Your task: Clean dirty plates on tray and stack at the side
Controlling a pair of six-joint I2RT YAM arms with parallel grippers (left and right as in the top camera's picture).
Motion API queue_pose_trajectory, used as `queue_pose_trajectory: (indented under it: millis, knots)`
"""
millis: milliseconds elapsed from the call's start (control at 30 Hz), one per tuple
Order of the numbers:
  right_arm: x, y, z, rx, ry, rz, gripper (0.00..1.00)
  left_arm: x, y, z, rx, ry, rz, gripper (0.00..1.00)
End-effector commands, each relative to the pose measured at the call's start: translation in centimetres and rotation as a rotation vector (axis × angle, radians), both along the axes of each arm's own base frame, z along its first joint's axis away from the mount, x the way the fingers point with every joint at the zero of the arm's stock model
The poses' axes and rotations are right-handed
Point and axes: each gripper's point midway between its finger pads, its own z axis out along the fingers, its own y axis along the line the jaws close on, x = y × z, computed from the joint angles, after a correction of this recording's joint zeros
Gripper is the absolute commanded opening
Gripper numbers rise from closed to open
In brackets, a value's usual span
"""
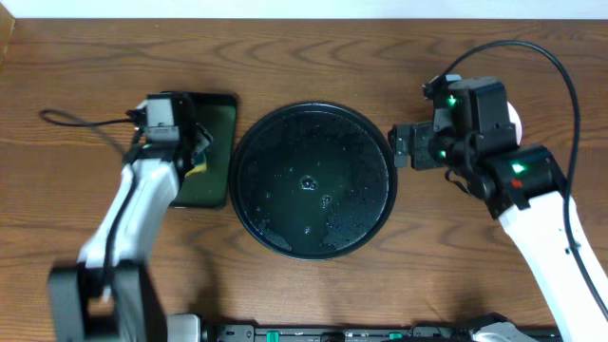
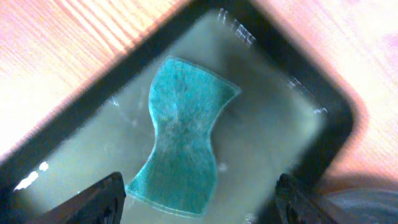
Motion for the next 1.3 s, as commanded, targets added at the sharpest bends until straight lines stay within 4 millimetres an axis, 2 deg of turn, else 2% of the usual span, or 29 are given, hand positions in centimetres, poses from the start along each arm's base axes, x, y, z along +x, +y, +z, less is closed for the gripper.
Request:
queue_pose_trajectory:
  millis: [0,100,167,267,367,500,633,933,1267]
  knots:
    - [-2.2,-0.9,2.2,-0.042,-0.058,-0.024,0.97,-2.3,0.2,5.4,0.006,-0.102,0.013,0.78]
    - [-5.1,-1.6,3.1,-0.077,-0.064,-0.015,0.96,-5.7,0.0,8.4,0.007,-0.129,0.014,0.78]
    - [-6.9,-1.4,3.5,-0.071,-0.079,0.015,0.96,-7.8,-0.1,9.5,0.006,-0.13,0.015,0.78]
    - [-8.7,-0.9,3.3,-0.046,-0.116,0.05,0.97,-10.6,-0.2,10.2,0.006,-0.115,0.015,0.78]
    - [-10.0,-0.8,2.1,-0.03,-0.132,0.069,0.99,-11.9,-0.3,10.5,0.005,-0.108,0.015,0.79]
    - [-11.4,-1.4,-0.2,-0.005,-0.08,0.032,0.99,-12.0,-0.3,10.6,-0.005,-0.113,0.028,0.79]
    - [-11.7,-1.3,-1.5,0.01,-0.039,0.013,0.99,-12.0,-0.3,10.3,-0.006,-0.101,0.03,0.8]
    - [-11.6,-1.3,-2.0,0.005,-0.016,0.004,0.99,-11.8,-0.3,9.7,-0.007,-0.077,0.03,0.8]
    - [-12.9,-2.4,-3.4,-0.069,0.046,0.014,0.99,-11.7,-0.3,9.4,-0.008,-0.064,0.03,0.81]
